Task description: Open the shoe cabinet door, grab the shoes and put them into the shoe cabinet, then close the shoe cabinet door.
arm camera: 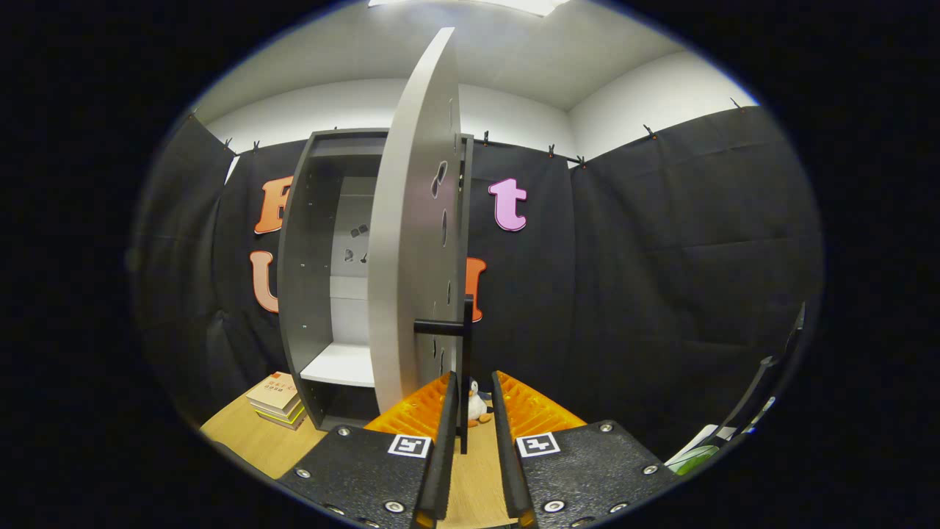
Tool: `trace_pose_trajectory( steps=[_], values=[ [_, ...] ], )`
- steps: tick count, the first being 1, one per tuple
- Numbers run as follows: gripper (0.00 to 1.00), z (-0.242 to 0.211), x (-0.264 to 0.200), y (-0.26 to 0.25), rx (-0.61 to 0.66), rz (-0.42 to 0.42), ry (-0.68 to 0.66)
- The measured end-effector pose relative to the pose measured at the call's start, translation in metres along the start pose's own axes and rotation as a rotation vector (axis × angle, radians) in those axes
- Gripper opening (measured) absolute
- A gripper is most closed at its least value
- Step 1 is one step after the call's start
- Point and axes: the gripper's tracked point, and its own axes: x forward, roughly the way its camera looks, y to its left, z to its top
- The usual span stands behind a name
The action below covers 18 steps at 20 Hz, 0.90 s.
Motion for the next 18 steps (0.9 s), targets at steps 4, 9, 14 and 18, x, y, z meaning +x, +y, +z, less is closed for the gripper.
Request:
trace_pose_trajectory(
  steps=[4, 9, 14, 18],
  values=[
    [0.25, -0.006, 0.005, -0.024, 0.058, -0.003, 0.006],
    [0.37, -0.009, 0.003, -0.036, 0.054, 0.011, 0.006],
    [0.57, -0.007, -0.001, -0.043, 0.042, 0.013, 0.013],
    [0.67, -0.004, -0.009, -0.047, 0.049, 0.011, 0.011]
  ],
)
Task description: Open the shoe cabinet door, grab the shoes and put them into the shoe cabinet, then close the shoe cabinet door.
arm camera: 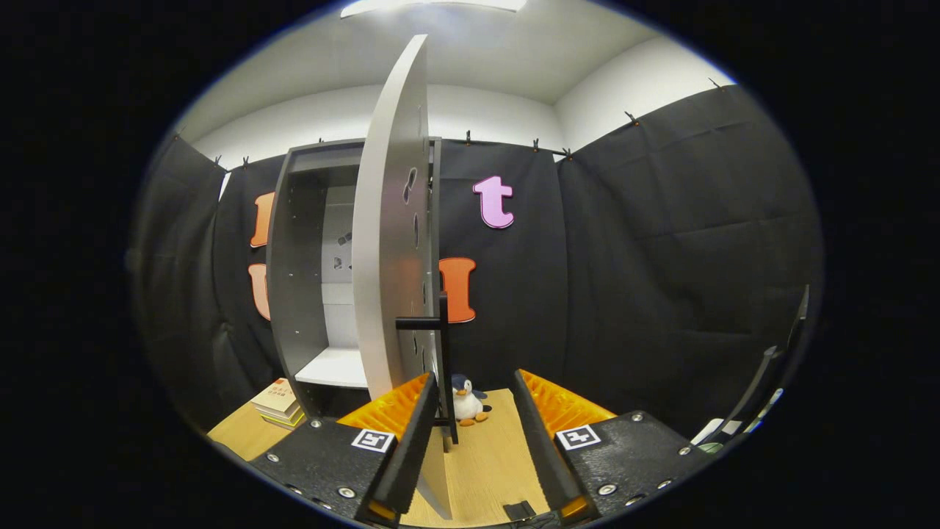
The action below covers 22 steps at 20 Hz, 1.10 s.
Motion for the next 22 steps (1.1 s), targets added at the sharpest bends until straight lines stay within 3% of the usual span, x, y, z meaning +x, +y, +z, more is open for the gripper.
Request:
trace_pose_trajectory(
  steps=[5, 9, 14, 22],
  values=[
    [0.76, 0.012, -0.018, -0.005, -0.03, -0.032, -0.022],
    [0.77, 0.019, -0.028, -0.015, -0.123, -0.085, -0.038],
    [0.8, 0.02, -0.038, -0.003, -0.093, -0.052, -0.021],
    [0.81, 0.037, -0.058, 0.062, -0.095, 0.033, -0.042]
  ],
)
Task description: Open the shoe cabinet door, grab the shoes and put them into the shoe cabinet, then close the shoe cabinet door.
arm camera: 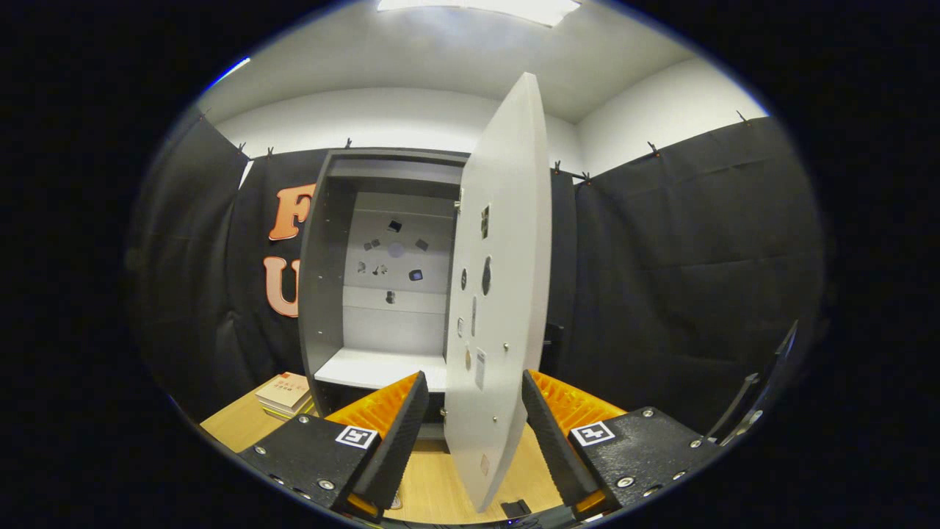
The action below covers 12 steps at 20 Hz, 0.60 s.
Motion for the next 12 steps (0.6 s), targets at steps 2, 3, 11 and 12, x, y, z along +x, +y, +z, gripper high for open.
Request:
trace_pose_trajectory(
  steps=[2, 3, 11, 12],
  values=[
    [0.81, 0.001, 0.001, 0.018, 0.004, 0.025, 0.001],
    [0.81, -0.002, 0.002, 0.028, 0.007, 0.039, 0.006],
    [0.81, -0.077, 0.014, 0.111, 0.036, 0.163, 0.11],
    [0.81, -0.094, 0.016, 0.123, 0.037, 0.181, 0.131]
  ],
)
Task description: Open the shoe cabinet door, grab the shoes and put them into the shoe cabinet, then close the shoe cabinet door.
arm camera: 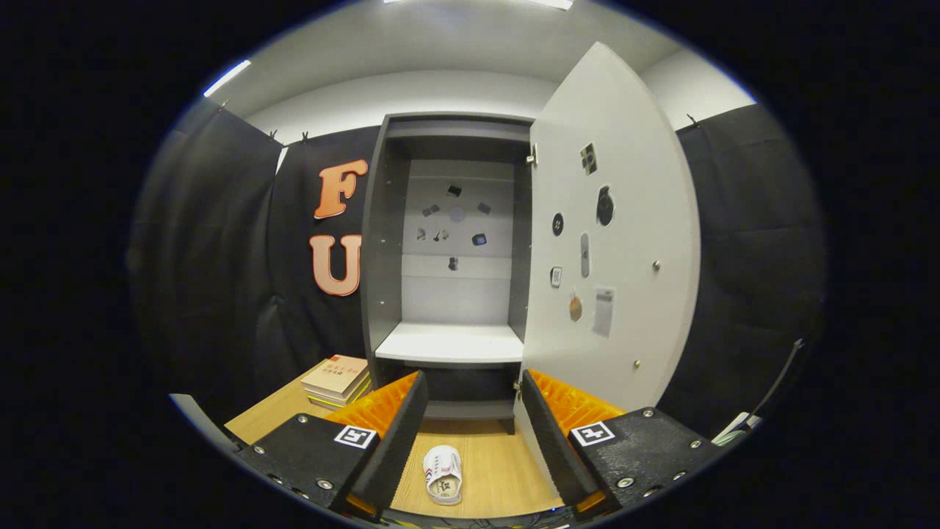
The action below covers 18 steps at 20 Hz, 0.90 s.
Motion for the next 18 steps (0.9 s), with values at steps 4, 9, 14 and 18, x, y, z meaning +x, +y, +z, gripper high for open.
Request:
trace_pose_trajectory(
  steps=[4, 9, 14, 18],
  values=[
    [0.82, -0.083, 0.02, 0.042, 0.041, 0.07, 0.14],
    [0.83, -0.197, 0.054, 0.067, 0.075, 0.085, 0.298],
    [0.83, -0.288, 0.074, 0.08, 0.151, 0.078, 0.456],
    [0.84, -0.335, 0.083, 0.086, 0.143, 0.07, 0.53]
  ],
)
